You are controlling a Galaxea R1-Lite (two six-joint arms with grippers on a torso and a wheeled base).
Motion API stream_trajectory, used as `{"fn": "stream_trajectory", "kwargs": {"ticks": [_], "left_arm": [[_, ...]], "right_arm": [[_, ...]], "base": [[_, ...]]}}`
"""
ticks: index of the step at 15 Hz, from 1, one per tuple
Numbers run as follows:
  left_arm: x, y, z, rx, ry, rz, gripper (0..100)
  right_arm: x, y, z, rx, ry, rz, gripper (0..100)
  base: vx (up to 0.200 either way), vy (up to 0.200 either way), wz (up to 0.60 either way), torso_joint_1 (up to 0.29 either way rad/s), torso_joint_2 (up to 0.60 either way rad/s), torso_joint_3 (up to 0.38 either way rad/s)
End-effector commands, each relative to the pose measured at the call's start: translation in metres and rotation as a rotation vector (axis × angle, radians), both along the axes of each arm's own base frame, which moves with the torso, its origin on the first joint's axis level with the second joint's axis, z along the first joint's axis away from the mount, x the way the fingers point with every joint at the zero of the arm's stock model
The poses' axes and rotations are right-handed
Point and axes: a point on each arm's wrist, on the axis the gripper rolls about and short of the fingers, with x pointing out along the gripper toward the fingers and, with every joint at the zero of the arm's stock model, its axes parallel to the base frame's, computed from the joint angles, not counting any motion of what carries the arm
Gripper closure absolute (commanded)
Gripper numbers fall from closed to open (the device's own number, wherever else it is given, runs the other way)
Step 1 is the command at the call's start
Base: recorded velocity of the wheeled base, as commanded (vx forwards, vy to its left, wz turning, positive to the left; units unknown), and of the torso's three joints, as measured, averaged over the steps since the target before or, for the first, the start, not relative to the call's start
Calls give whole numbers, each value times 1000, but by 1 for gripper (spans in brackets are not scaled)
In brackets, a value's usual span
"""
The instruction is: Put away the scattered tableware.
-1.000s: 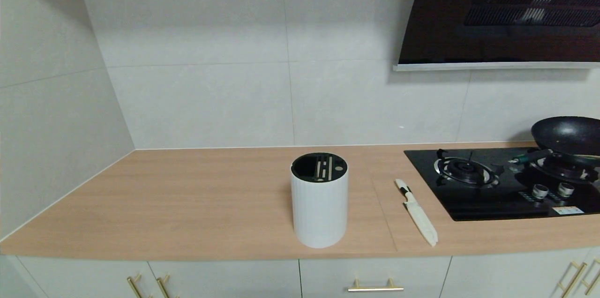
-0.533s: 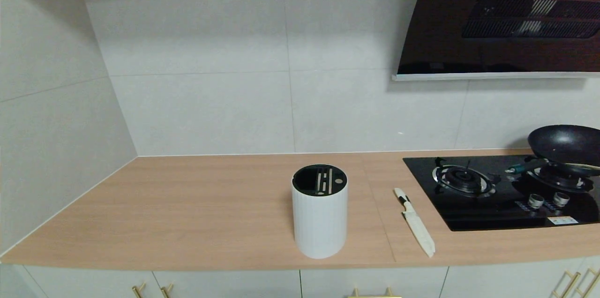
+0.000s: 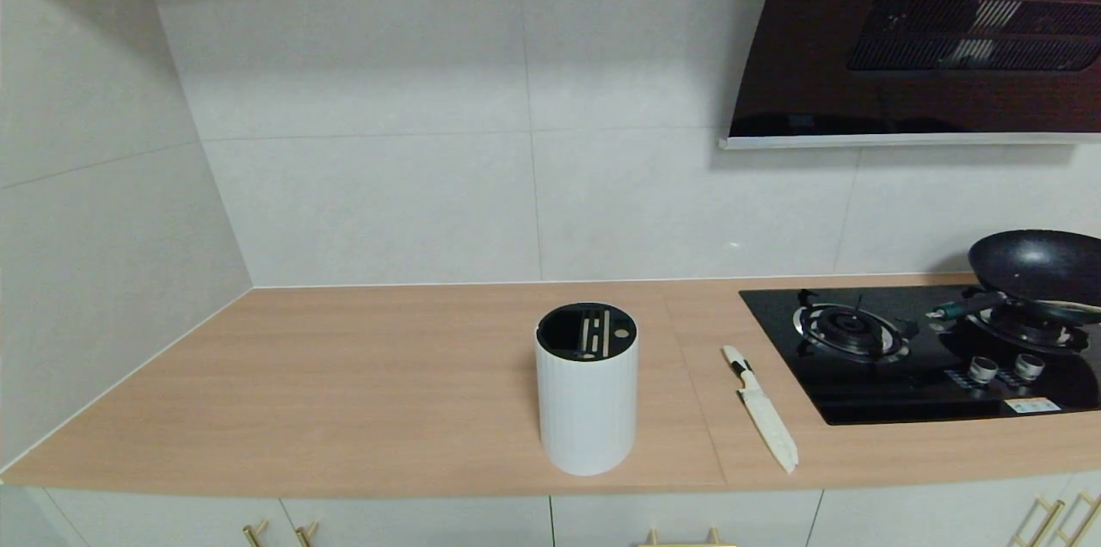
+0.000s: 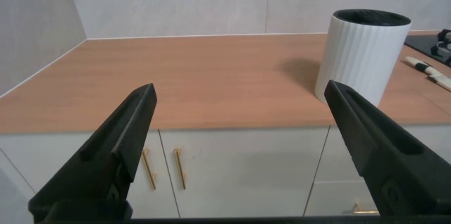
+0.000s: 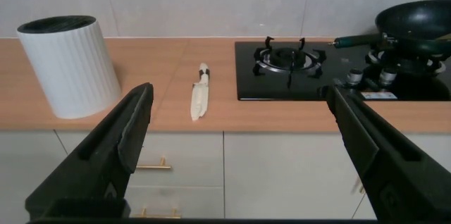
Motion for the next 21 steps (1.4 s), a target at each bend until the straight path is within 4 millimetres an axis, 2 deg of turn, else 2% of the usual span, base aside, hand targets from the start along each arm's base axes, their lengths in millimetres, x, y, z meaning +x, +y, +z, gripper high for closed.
{"fn": "stream_trajectory", "kwargs": {"ticks": [1,2,5,7,8,9,10,13,14,15,18,21], "left_arm": [[0,0,0,0,0,0,0],[0,0,0,0,0,0,0],[0,0,0,0,0,0,0],[0,0,0,0,0,0,0],[0,0,0,0,0,0,0],[0,0,0,0,0,0,0],[0,0,0,0,0,0,0],[0,0,0,0,0,0,0],[0,0,0,0,0,0,0],[0,0,0,0,0,0,0],[0,0,0,0,0,0,0],[0,0,0,0,0,0,0]], "right_arm": [[-9,1,48,40,-129,56,0],[-1,1,56,39,-63,85,0],[59,5,84,34,257,174,0],[119,14,107,32,427,219,0],[145,21,111,25,492,243,0],[151,22,111,24,506,247,0],[199,36,107,19,596,270,0],[264,55,84,21,664,280,0],[290,60,68,15,685,265,0],[302,62,60,10,695,257,0],[353,73,10,-9,725,218,0],[384,78,-50,-36,782,172,0]], "base": [[0,0,0,0,0,0],[0,0,0,0,0,0],[0,0,0,0,0,0],[0,0,0,0,0,0],[0,0,0,0,0,0],[0,0,0,0,0,0],[0,0,0,0,0,0],[0,0,0,0,0,0],[0,0,0,0,0,0],[0,0,0,0,0,0],[0,0,0,0,0,0],[0,0,0,0,0,0]]}}
